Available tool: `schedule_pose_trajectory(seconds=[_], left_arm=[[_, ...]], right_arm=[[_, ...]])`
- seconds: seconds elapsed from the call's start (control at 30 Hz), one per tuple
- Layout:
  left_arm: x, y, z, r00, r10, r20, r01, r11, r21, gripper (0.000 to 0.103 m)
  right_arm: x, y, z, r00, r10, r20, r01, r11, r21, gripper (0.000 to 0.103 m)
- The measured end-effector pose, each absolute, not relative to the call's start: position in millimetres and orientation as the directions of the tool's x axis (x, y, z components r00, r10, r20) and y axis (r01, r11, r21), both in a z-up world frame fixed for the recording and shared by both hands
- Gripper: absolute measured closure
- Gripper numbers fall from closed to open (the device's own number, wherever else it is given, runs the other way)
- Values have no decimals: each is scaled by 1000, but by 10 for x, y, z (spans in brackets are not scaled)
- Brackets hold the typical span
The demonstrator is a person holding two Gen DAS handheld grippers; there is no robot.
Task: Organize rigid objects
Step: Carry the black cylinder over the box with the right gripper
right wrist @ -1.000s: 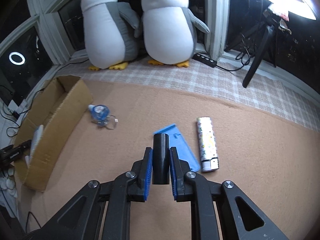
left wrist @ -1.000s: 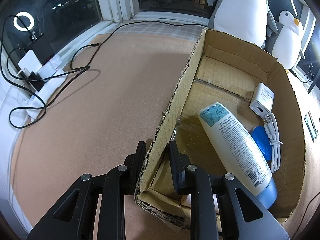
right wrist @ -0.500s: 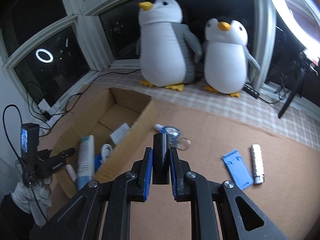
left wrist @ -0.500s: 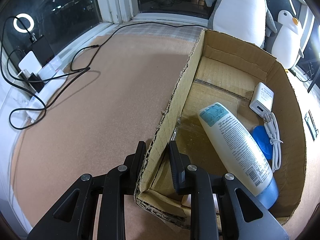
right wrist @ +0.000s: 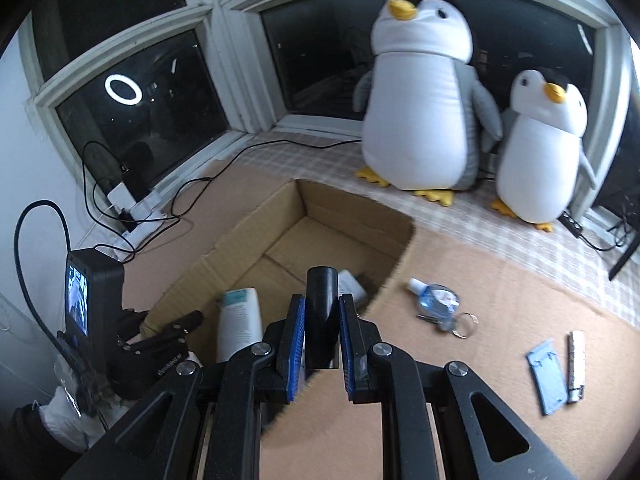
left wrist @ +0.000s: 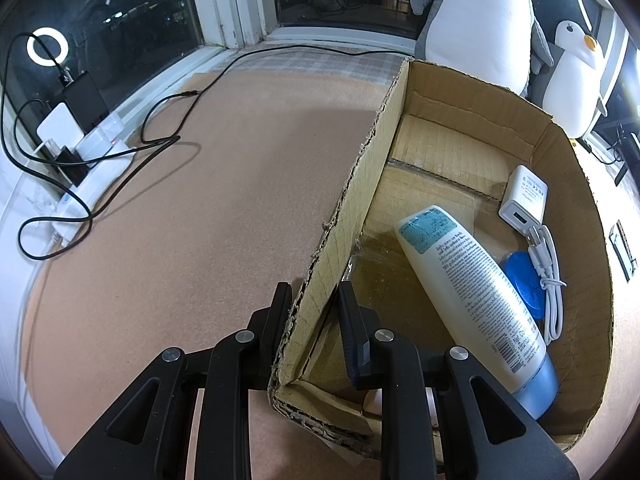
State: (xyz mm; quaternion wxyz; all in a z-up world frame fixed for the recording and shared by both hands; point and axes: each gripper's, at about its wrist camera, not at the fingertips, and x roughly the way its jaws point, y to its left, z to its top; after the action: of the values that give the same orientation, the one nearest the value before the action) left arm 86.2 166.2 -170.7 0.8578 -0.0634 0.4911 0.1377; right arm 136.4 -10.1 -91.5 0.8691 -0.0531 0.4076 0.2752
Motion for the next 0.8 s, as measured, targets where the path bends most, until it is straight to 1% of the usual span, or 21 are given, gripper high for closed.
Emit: schedule_pose_trajectory(seconds=[0.2,0.5,0.57,0.6,0.63,0.7,0.8], left_arm=[[860,1660,-1708,480,174,-860,-299,954,27,82],[858,1660,-1709,480,174,-860,-298,954,27,82],[857,1659,-1709,480,174,-860,-298,954,27,82],[858,1660,-1709,480,174,-860,-298,954,27,82],[858,1658,-1712,480,175,-860,-298,954,28,82],[855,1658,-1714,481,175,-859,-298,954,27,82],[854,1659,-1716,481,175,-859,-298,954,28,82]], right_arm=[[1399,121,-1027,495,435,-753,-535,835,131,88],[1469,205,-1131,482,422,-768,-539,834,121,88],[1469,220,-1129,479,428,-766,-546,829,122,87],[1468,228,-1127,476,430,-767,-549,827,123,76],[1464,233,-1122,474,435,-765,-552,824,126,55],[1435,225,-1094,491,438,-753,-554,824,118,37],[1407,238,-1064,511,429,-745,-555,826,94,37]])
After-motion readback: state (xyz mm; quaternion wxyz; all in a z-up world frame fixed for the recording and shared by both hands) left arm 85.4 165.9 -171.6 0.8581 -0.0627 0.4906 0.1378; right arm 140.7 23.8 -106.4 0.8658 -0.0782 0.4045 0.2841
